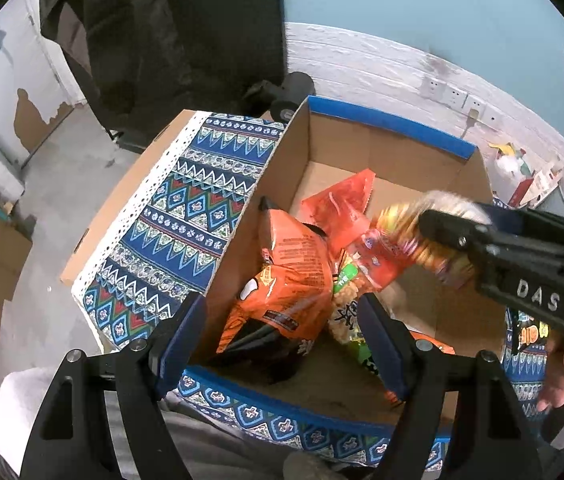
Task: Organize snacks
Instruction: 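Carry both bags over the box and open both grippers inside, then move both grippers to the pile, grasp green peanut bag with left while right grasps black bag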
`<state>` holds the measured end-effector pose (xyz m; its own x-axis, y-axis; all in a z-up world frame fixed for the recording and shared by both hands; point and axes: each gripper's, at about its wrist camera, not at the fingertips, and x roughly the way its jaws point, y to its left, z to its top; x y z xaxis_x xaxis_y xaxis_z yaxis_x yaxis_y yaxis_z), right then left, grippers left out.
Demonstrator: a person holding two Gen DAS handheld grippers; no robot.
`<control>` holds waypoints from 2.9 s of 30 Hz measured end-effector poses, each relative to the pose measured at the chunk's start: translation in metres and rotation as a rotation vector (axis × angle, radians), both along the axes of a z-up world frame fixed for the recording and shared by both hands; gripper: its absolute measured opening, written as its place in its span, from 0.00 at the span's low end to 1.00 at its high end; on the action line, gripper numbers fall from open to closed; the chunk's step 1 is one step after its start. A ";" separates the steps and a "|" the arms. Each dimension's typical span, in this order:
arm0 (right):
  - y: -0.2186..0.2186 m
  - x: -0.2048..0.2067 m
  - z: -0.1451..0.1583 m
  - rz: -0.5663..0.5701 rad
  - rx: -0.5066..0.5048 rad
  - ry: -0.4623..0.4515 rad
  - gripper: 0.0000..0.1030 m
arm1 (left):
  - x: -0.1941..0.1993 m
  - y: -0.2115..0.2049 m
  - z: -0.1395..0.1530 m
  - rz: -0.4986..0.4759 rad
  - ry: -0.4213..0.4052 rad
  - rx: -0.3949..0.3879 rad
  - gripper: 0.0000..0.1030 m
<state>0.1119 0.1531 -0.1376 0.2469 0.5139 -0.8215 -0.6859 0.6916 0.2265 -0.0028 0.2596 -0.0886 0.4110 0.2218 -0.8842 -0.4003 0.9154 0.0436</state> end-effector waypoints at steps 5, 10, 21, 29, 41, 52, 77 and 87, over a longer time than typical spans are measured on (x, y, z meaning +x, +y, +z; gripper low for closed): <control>-0.008 -0.003 0.004 0.002 -0.004 -0.015 0.59 | 0.002 -0.002 0.001 -0.003 -0.007 -0.008 0.77; -0.029 -0.006 0.016 -0.021 0.003 -0.045 0.66 | 0.005 -0.011 0.002 -0.019 -0.014 -0.049 0.77; -0.098 -0.009 0.040 -0.099 -0.015 -0.106 0.67 | 0.017 -0.061 0.013 -0.125 -0.043 -0.064 0.77; -0.156 -0.003 0.044 -0.195 -0.043 -0.118 0.67 | 0.034 -0.102 0.016 -0.213 -0.044 -0.070 0.77; -0.241 0.008 0.042 -0.338 -0.066 -0.117 0.71 | 0.067 -0.165 0.022 -0.320 -0.053 -0.066 0.78; -0.305 0.029 0.027 -0.455 -0.093 -0.101 0.71 | 0.110 -0.221 0.005 -0.409 -0.012 -0.101 0.78; -0.352 0.081 -0.057 -0.492 -0.094 0.016 0.60 | 0.180 -0.280 -0.066 -0.470 0.106 -0.157 0.78; -0.345 0.077 -0.051 -0.442 -0.098 -0.018 0.22 | 0.191 -0.299 -0.085 -0.495 0.150 -0.139 0.78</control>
<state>0.1894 -0.1915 -0.1890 0.4397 0.2764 -0.8546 -0.3231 0.9364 0.1367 0.1881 -0.0389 -0.1733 0.3032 -0.0905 -0.9486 0.0826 0.9942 -0.0684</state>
